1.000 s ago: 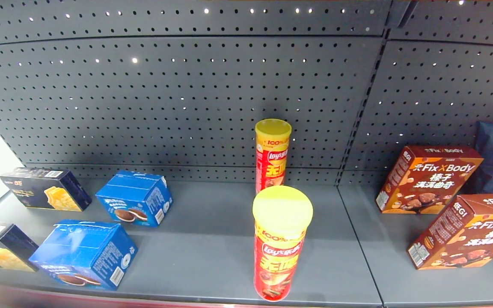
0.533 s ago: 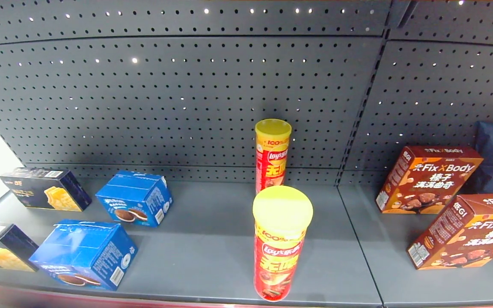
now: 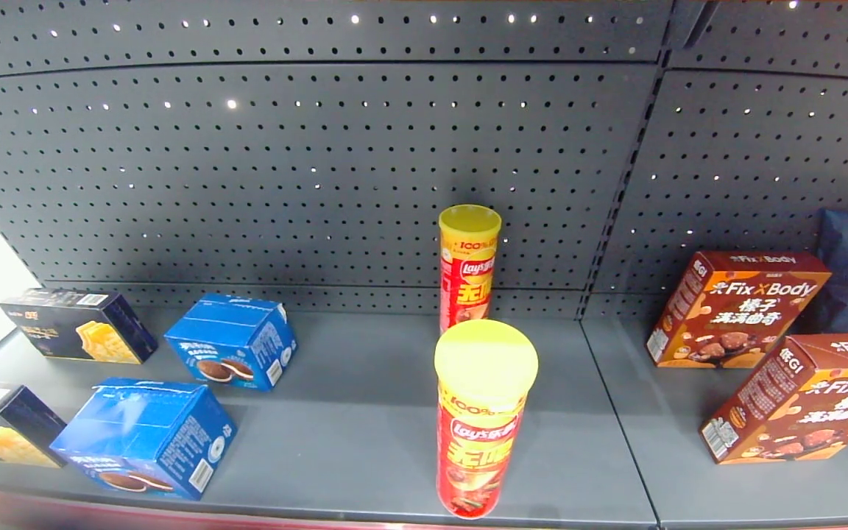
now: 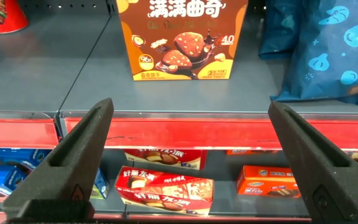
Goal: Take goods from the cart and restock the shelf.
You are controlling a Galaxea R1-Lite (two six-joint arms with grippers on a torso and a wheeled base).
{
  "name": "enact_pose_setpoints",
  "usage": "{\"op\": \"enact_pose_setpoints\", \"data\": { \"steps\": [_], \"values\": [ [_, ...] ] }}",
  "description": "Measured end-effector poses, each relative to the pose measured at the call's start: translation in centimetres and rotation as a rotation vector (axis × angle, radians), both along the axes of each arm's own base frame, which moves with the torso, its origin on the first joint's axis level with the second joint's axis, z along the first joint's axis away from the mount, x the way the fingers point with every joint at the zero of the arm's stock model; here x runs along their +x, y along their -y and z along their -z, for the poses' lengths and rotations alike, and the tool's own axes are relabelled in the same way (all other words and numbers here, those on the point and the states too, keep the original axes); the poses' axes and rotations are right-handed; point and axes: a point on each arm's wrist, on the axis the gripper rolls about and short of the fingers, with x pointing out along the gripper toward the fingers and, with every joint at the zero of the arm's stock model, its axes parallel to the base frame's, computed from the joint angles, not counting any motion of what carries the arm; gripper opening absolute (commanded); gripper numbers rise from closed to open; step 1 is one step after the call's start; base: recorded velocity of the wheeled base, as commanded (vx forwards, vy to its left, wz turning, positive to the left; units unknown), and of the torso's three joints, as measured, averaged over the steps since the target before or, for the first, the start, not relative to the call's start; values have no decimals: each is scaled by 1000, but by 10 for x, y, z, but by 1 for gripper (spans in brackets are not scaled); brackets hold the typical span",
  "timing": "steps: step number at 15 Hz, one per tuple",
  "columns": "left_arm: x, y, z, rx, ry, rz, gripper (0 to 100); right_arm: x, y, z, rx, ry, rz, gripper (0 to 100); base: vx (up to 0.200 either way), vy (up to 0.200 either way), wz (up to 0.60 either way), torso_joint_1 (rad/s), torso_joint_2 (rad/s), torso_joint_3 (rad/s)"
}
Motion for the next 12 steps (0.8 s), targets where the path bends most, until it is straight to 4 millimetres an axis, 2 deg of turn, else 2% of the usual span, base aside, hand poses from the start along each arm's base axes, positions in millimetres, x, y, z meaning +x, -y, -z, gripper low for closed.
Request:
{"op": "enact_pose_setpoints", "data": {
  "steps": [11, 12],
  "values": [
    [-1, 0, 0, -17, 25, 5, 100, 0, 0, 0, 0, 0, -3, 100, 0, 0, 0, 0, 0, 0],
    [-1, 0, 0, -16, 25, 5, 100, 0, 0, 0, -1, 0, -5, 100, 0, 200, 0, 2, -2, 2]
  ]
}}
